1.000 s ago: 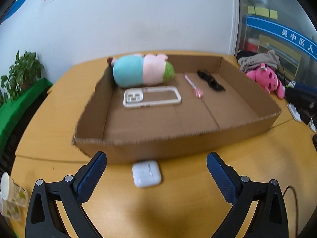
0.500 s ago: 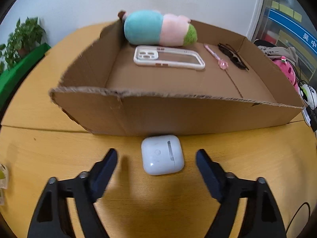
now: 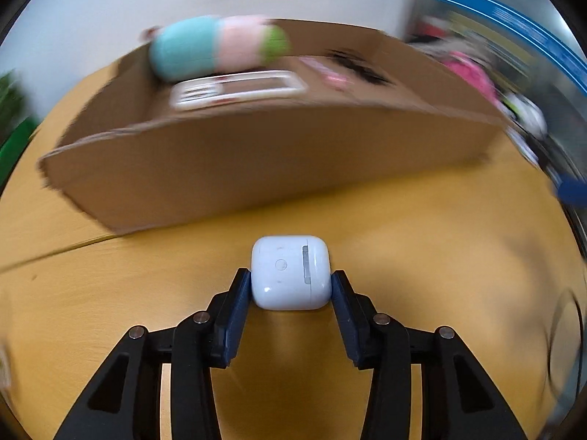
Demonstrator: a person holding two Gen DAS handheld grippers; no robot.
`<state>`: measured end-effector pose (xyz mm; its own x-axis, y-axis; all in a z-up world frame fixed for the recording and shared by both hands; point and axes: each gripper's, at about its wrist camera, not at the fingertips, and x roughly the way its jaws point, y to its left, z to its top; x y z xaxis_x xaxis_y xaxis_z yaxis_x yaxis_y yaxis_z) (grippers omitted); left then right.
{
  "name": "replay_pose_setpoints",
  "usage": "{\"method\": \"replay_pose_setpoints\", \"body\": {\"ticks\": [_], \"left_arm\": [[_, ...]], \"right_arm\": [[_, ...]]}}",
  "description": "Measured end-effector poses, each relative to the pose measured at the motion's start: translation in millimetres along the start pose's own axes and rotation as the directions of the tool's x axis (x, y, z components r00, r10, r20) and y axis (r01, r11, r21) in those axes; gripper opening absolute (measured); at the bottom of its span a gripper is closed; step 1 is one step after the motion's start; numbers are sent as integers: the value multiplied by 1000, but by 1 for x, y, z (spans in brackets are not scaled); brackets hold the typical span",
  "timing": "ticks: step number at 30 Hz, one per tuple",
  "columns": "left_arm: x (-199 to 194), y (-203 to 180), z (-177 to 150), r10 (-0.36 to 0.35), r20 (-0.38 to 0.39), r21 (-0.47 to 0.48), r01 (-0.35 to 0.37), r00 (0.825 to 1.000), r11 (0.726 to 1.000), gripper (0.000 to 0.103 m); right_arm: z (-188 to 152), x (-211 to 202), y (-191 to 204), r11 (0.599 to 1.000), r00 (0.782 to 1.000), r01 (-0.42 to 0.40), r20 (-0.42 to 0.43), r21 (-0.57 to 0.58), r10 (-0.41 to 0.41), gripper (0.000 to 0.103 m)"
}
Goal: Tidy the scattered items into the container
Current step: 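Close the right gripper on the earbud case while the left gripper holds it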
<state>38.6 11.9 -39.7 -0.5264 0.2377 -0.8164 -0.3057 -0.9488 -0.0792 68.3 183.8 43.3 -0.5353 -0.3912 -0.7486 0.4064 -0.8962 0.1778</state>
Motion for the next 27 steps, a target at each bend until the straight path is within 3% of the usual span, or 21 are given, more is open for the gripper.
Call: {"method": "replay_pose_setpoints", "body": {"ticks": [4,8,12,15,18,21,27], "left_arm": [[-14,-35,-26,-102,-10,202,102,995,974,48],[-27,-56,-45,-151,-23,306,151,988,940,48],[-34,-66,-54,-180,-27,350,178,983,920,48],[-36,-74,-56,-192,-30,371,189,981,909,48],[-38,-76,-57,-198,-30,380,194,980,905,48],[-39,-79,-57,-199,-27,384,194,980,903,48],[-46,-79,-59,-186,-13,392,177,982,903,47]], "right_arm": [[-9,25,5,997,993,-83,-87,-1,82,79],[-21,50,12,988,972,-156,-177,2,154,78],[-31,67,26,980,953,-200,-239,-23,189,77],[-38,77,37,979,945,-189,-287,-79,159,64],[-43,80,45,975,941,-188,-306,-119,144,58],[-46,78,54,965,933,-215,-324,-151,158,42],[-50,73,62,965,943,-176,-314,-193,109,41]]}}
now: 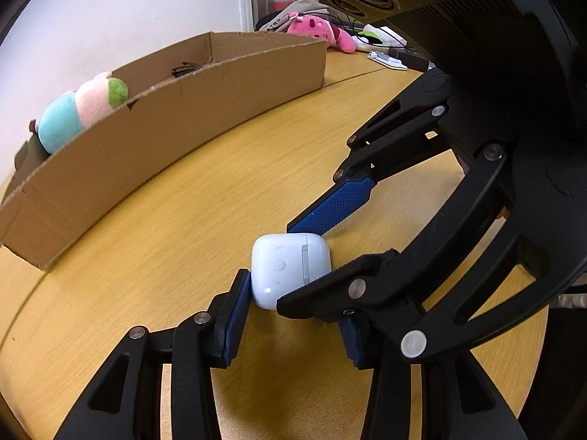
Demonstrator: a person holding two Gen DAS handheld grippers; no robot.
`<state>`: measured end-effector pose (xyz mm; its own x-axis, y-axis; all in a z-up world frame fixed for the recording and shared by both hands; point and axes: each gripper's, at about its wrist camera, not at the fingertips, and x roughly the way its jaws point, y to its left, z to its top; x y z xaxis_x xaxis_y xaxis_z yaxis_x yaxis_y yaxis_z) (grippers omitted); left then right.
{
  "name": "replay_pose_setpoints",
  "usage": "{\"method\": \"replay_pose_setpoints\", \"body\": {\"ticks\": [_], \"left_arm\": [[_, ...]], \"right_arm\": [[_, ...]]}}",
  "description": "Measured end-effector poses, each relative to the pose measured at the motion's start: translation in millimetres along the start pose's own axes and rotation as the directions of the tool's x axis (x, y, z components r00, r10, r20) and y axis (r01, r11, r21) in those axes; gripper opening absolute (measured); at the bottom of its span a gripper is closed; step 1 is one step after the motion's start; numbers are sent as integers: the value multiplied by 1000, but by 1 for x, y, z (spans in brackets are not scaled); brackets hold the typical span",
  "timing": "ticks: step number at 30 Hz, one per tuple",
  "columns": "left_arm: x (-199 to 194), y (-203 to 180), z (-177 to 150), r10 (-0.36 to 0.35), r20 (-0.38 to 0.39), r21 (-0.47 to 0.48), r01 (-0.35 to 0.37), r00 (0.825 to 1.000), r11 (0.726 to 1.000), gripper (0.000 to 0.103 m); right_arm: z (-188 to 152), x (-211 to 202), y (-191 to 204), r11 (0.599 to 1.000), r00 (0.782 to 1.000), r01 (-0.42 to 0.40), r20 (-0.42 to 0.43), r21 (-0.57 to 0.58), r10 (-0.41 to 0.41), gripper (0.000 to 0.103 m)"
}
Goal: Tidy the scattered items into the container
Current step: 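Close the right gripper on the earbud case while the left gripper holds it, then carry the earbud case into the box with both grippers, then open the left gripper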
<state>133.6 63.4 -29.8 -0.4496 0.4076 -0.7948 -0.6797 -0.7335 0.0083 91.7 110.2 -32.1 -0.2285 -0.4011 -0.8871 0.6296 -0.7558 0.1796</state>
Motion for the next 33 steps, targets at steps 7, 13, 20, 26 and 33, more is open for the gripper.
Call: {"method": "replay_pose_setpoints", "body": {"ticks": [7,13,20,26,33], "left_arm": [[-35,6,31,68,66,40,-71,996,997,47],[-73,35,82,136,144,84,-149,980,985,47],[-95,96,138,190,175,66,-204,966,977,47],[-85,151,156,179,118,29,-184,977,983,47],[-36,201,151,113,4,-44,-113,994,993,47]], "right_arm": [[22,-40,-2,999,995,36,95,-20,-34,41],[72,-88,-11,994,979,81,194,-68,-67,41],[155,-117,-18,990,969,88,239,-114,-59,42],[207,-102,-27,992,979,41,204,-120,-15,41],[236,-47,-58,996,990,-65,122,-67,73,41]]}}
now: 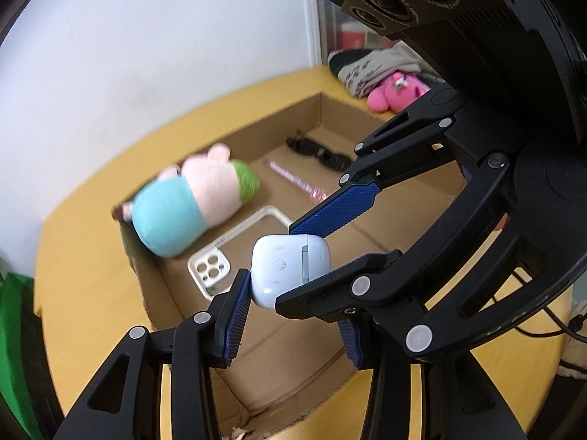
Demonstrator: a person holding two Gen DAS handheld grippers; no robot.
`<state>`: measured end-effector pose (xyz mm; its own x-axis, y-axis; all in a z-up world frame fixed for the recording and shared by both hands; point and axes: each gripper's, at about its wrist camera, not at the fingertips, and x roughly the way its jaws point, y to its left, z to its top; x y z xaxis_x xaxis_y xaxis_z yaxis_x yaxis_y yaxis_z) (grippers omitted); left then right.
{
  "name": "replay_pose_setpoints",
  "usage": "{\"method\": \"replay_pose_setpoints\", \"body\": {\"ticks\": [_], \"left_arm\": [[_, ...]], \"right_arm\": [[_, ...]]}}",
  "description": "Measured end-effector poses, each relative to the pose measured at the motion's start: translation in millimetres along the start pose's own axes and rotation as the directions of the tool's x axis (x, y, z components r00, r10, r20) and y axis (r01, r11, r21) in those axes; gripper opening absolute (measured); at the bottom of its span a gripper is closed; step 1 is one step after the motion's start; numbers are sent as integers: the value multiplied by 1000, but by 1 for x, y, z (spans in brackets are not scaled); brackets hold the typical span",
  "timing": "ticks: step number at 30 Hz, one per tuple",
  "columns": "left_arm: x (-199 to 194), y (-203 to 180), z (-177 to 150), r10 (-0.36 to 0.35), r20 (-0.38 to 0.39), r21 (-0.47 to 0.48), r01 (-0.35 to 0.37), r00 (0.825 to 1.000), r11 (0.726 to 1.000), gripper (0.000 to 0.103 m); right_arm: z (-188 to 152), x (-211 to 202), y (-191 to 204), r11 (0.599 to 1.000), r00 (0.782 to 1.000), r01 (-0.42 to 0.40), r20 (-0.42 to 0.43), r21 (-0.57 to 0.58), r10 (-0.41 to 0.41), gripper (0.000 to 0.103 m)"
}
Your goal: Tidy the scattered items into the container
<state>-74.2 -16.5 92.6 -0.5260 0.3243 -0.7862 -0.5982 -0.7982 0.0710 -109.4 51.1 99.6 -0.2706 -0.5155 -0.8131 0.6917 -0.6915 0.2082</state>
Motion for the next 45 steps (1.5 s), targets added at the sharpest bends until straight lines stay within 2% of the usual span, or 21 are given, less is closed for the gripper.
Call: {"method": "replay_pose_setpoints", "body": {"ticks": [4,8,13,21,25,27,29,31,32,33,36,37,39,40,42,43,45], "left_arm": [[37,8,-9,-26,-87,-21,24,996,999,47],[66,12,-22,-65,-171,-63,55,983,997,48],[88,12,-33,-99,-228,-82,82,969,993,48],[100,19,-31,-126,-304,-134,89,944,987,49],[101,12,-30,-69,-320,-90,43,945,995,60],[98,12,-29,-66,-311,-97,37,948,995,64],[91,14,-30,-62,-298,-104,33,953,994,76],[84,14,-31,-62,-281,-106,33,958,994,79],[78,14,-32,-58,-271,-107,29,961,994,79],[73,15,-33,-50,-258,-112,22,965,994,79],[48,15,-38,-21,-174,-169,-9,985,986,83],[40,14,-40,-7,-139,-193,-21,990,981,89],[18,7,-47,68,-45,-250,-78,997,965,98],[9,1,-51,105,0,-278,-101,994,955,102],[-2,-13,-63,167,84,-357,-127,982,926,103],[-5,-17,-71,188,104,-390,-134,977,911,103],[1,-30,-84,242,130,-461,-157,961,873,103]], "right_arm": [[-4,39,-19,998,997,-47,-54,52,50,41],[-12,77,-34,990,989,-81,-111,116,94,41],[-19,102,-37,984,978,-82,-175,158,110,41],[-24,117,-51,957,968,-134,-172,259,182,42],[-26,120,-51,951,965,-129,-185,282,186,43],[-28,117,-50,948,968,-135,-166,287,189,43],[-28,113,-54,944,970,-139,-150,301,190,49],[-31,108,-53,943,975,-132,-134,307,180,60],[-33,102,-52,942,978,-130,-116,308,173,62],[-35,96,-50,944,982,-125,-100,305,162,63],[-49,61,-41,961,998,-53,-18,270,60,65],[-60,41,-34,967,999,6,34,253,-15,67],[-82,12,-29,968,986,90,113,236,-119,72],[-100,-9,-23,958,961,168,176,234,-212,76],[-124,-31,-25,932,916,268,234,246,-326,78],[-144,-42,-26,896,872,345,258,278,-416,78],[-165,-52,-40,854,832,391,266,342,-487,78]]}}
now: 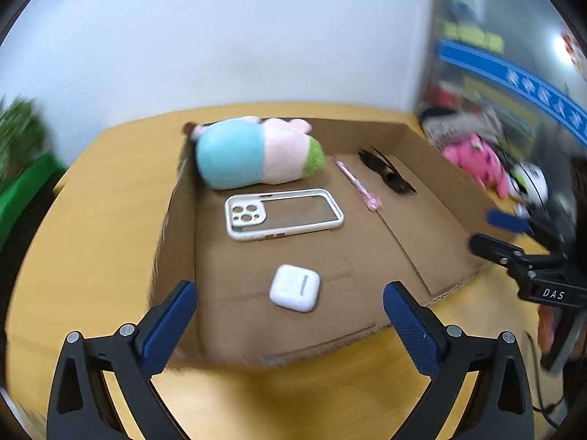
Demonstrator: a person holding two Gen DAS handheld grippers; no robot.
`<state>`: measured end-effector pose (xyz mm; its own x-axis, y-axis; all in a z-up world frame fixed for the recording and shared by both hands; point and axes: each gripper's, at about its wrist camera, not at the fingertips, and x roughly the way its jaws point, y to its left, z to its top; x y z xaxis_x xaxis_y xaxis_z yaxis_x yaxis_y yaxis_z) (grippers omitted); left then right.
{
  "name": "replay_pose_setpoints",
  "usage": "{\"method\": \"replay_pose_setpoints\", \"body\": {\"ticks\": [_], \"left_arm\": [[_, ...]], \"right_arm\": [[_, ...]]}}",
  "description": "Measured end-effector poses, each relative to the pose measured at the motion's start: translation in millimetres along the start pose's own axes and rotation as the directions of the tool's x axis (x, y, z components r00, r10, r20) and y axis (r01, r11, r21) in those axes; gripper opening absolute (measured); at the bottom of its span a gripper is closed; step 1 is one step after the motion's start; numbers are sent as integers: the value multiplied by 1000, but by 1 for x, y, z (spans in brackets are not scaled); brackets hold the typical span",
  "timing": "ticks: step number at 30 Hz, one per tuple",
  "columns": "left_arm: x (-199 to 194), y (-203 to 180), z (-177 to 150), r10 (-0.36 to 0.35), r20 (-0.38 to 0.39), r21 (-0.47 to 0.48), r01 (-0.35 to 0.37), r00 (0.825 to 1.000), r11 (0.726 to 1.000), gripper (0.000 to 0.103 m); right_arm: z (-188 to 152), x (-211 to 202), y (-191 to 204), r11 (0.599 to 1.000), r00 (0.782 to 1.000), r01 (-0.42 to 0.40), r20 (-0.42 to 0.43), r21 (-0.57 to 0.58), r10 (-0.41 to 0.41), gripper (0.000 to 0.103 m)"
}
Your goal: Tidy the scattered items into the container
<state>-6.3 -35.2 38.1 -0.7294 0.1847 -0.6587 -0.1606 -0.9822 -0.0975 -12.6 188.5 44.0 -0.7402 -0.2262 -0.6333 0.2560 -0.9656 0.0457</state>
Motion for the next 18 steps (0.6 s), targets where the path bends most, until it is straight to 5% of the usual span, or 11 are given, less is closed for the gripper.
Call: {"method": "replay_pose_setpoints", "body": {"ticks": [2,4,7,18], "left_arm": [[4,-5,-13,48,36,-46,-47,998,998,103],[7,-21,-24,179,136,-26,-177,974,984,103],[14,-34,-28,257,168,-29,-256,952,966,103],[14,-35,-38,226,276,-26,-228,934,973,103]], "right_arm": [[-17,-4,-28,994,996,86,28,71,-88,78],[-26,-2,-43,986,991,125,39,115,-130,78],[-33,4,-46,985,984,149,87,85,-156,79],[-45,4,-36,976,959,200,187,88,-213,85]]}}
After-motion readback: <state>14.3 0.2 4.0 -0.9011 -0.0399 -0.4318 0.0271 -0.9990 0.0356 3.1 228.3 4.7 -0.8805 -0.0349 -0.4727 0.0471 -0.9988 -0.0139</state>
